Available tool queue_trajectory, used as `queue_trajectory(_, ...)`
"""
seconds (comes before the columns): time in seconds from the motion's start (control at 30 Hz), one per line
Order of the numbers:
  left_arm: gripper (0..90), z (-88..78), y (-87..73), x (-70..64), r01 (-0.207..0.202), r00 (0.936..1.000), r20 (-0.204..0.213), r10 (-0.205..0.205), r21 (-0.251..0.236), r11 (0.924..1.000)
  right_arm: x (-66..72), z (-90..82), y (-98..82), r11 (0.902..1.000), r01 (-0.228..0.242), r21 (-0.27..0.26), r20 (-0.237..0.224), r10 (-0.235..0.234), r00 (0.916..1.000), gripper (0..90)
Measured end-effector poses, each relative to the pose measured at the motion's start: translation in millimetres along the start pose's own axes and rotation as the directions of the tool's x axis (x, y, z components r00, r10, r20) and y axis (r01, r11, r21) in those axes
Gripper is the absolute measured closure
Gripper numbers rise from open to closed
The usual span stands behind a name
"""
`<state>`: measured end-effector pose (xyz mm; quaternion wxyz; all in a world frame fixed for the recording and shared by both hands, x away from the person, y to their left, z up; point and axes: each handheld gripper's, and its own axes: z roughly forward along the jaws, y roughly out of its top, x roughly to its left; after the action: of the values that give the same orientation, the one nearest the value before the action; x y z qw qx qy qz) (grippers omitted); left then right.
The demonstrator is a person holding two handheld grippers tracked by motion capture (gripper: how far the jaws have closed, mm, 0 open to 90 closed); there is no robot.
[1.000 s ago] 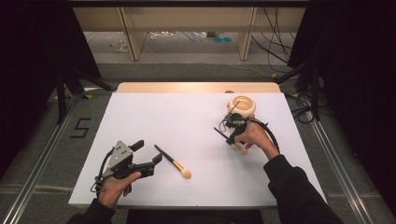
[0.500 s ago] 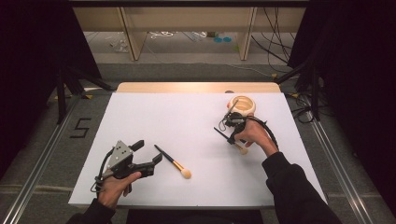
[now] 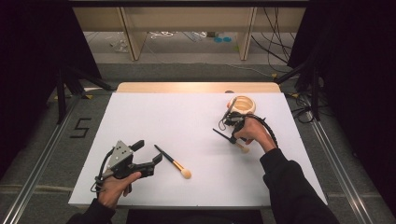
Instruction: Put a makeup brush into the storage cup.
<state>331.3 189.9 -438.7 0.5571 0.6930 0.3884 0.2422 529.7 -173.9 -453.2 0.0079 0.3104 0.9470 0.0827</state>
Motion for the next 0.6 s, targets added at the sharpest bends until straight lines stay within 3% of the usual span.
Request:
queue_trajectory(0.07, 15.8, -0.1, 0.1, 0.3, -0.002, 1.0, 0.0, 0.002, 0.0, 1.0, 0.6, 0.1, 2.2, 0.9998, -0.008, 0.015, 0.0, 0.008, 1.0, 81.7)
queue_trajectory(0.3, 15.7, 0.0, 0.1, 0.1, -0.004, 1.0, 0.0, 0.004, 0.001, 1.0, 1.8, 0.3, 8.2, 0.9974, 0.024, 0.068, 0.027, -0.026, 0.9993, 82.8)
queue_trajectory(0.5, 15.7, -0.2, 0.2, 0.1, 0.0, 1.0, 0.001, 0.0, -0.002, 1.0, 6.6, 0.7, 10.6, 0.9964, 0.034, 0.078, 0.049, -0.038, 0.9981, 82.9)
queue_trajectory(0.6, 15.8, -0.2, 0.3, 0.3, 0.0, 1.0, 0.001, 0.0, -0.002, 1.0, 8.7, 0.1, 10.5, 0.997, 0.045, 0.064, 0.036, -0.047, 0.9982, 83.0)
